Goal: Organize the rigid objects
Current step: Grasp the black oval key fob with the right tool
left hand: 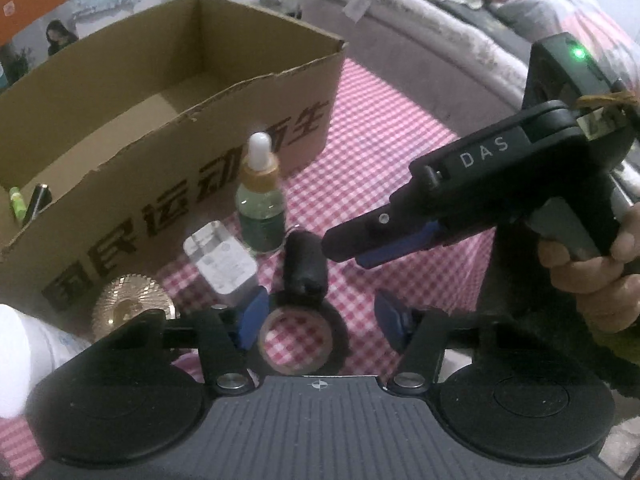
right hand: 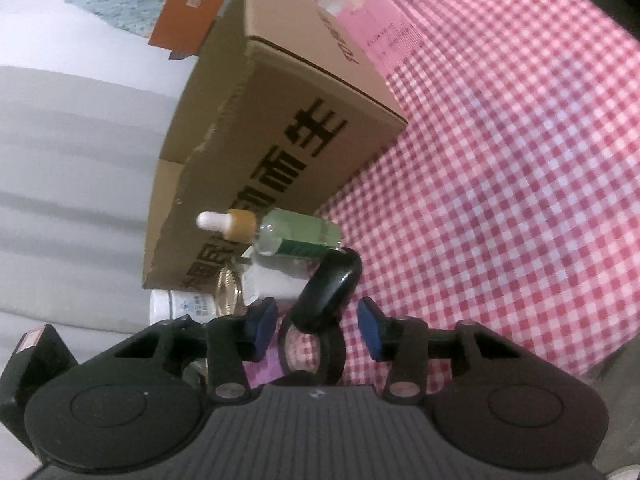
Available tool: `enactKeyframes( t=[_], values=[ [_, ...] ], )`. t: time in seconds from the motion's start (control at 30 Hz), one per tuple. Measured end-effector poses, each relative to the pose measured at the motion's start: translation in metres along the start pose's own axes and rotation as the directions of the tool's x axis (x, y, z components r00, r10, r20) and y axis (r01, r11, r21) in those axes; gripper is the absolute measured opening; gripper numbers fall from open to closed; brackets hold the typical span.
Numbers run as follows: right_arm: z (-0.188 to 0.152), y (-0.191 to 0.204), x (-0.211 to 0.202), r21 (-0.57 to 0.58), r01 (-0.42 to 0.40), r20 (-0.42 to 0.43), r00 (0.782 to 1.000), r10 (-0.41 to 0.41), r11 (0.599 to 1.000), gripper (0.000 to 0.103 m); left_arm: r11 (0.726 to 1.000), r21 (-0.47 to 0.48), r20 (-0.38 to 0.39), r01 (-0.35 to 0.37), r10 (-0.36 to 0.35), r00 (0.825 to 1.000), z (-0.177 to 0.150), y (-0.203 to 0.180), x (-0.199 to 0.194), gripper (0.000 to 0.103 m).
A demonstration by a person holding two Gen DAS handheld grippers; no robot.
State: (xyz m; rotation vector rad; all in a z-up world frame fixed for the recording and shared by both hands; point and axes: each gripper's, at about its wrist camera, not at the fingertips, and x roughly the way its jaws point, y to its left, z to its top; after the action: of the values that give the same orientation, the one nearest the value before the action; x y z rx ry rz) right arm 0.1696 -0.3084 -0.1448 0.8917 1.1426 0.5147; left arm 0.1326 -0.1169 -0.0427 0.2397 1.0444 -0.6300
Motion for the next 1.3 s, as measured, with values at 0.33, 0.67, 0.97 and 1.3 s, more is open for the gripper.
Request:
enactKeyframes(
  t=[0.33,0.67,0.97,1.3],
  values=[
    [0.009,0.001,0.030,0.010,-0.003,-0.034,0.999,0.004,1.000,0.041,0.999,0.040,-0.053,0.019,-0.017,0.998,0.013,0.000,0.017,0.050],
    [0.016,0.000,0.047,0.031,-0.038,-0.034,0.999,0.039,0.999,0.036,0.999,-0.008,-0.058,0.035,-0.035,0.998,0.014,0.005,0.035,0.036],
    [0.022,-0.012,0.043,0.046,-0.055,-0.011,0.998,0.056,0.997,0.036,0.999,-0.039,-0.043,0.034,-0.036,0.998,0.016,0.012,0.035,0.034],
    [0.020,-0.027,0.040,0.089,-0.083,0.039,0.996,0.080,0.993,0.020,0.995,-0.083,-0.013,0.050,-0.051,0.999,0.012,0.014,0.030,0.030]
  ],
)
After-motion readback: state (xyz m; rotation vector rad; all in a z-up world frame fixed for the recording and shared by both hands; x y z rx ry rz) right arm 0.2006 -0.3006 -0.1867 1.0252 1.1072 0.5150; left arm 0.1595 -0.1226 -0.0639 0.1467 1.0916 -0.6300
